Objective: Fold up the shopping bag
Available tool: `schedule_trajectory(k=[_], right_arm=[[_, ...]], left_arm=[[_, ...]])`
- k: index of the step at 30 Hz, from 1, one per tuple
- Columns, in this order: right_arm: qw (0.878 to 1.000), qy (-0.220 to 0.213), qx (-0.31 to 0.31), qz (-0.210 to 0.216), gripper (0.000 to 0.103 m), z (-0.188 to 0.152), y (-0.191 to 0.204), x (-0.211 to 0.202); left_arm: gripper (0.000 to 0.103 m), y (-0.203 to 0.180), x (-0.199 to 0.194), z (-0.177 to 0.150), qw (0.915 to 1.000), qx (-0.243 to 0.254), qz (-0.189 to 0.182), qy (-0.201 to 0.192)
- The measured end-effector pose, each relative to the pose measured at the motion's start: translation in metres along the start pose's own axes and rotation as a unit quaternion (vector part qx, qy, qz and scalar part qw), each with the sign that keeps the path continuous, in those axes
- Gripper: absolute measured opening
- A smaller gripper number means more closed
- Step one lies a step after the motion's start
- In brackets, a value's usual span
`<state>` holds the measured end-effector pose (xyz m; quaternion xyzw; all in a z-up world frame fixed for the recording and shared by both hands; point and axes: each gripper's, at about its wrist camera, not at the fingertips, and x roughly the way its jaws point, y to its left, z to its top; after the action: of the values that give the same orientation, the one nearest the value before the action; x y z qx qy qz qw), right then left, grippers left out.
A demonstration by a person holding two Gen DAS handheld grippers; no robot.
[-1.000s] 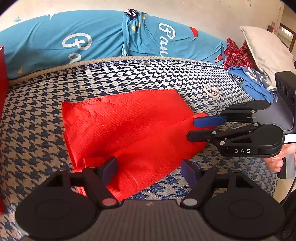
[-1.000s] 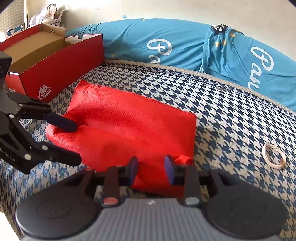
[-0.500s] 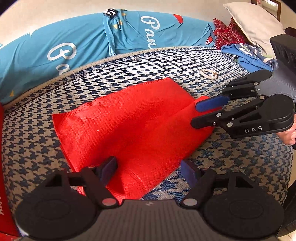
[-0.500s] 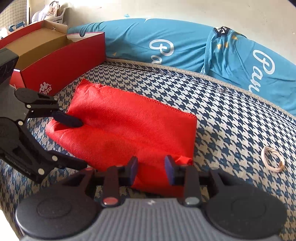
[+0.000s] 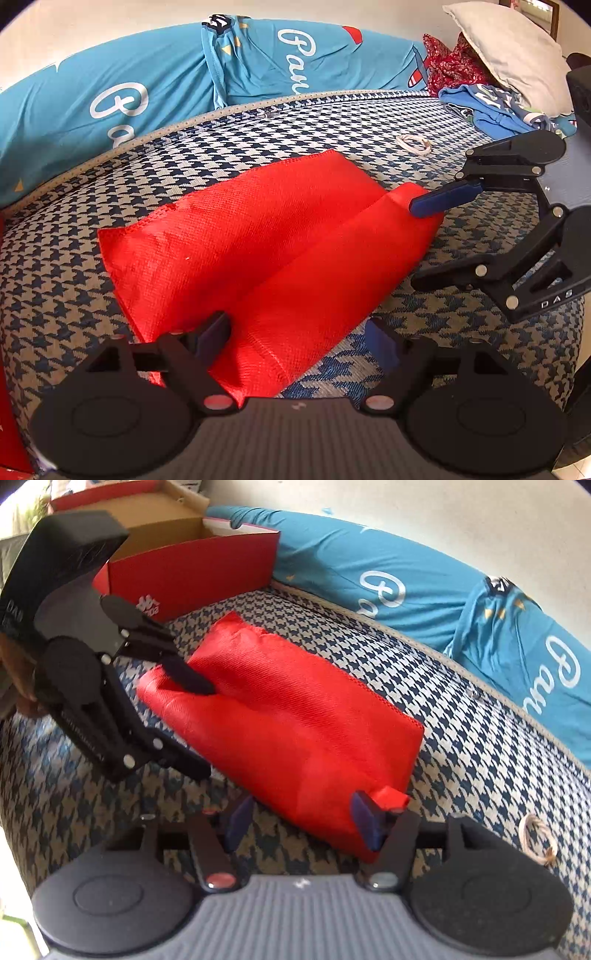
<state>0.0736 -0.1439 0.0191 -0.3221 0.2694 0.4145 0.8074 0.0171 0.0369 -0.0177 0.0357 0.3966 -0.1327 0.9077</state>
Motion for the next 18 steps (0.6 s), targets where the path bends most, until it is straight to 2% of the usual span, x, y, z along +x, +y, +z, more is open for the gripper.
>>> schedule_trajectory(k=[2, 8, 11, 15, 18], right_arm=[[1.0, 0.001, -0.018, -0.008, 0.058, 0.0, 0.005, 0.001], [0.995, -0.001, -0.064, -0.075, 0.059, 0.003, 0.029, 0.018], [0.994, -0.005, -0.07, -0.086, 0.06, 0.005, 0.033, 0.023], [0.997, 0.0, -0.028, -0.077, 0.058, 0.008, 0.025, 0.026], [0.998, 0.014, 0.041, -0.053, 0.057, 0.013, 0.008, 0.027]], left_arm=[[0.08, 0.0, 0.001, 0.001, 1.0, 0.0, 0.0, 0.001], [0.08, 0.0, 0.002, 0.002, 1.0, 0.001, -0.001, 0.004], [0.08, 0.0, 0.003, 0.002, 1.0, 0.003, 0.0, 0.004], [0.08, -0.002, 0.003, 0.002, 0.9999, 0.014, 0.002, 0.004], [0.08, -0.001, 0.003, 0.002, 0.9999, 0.017, -0.001, 0.004]])
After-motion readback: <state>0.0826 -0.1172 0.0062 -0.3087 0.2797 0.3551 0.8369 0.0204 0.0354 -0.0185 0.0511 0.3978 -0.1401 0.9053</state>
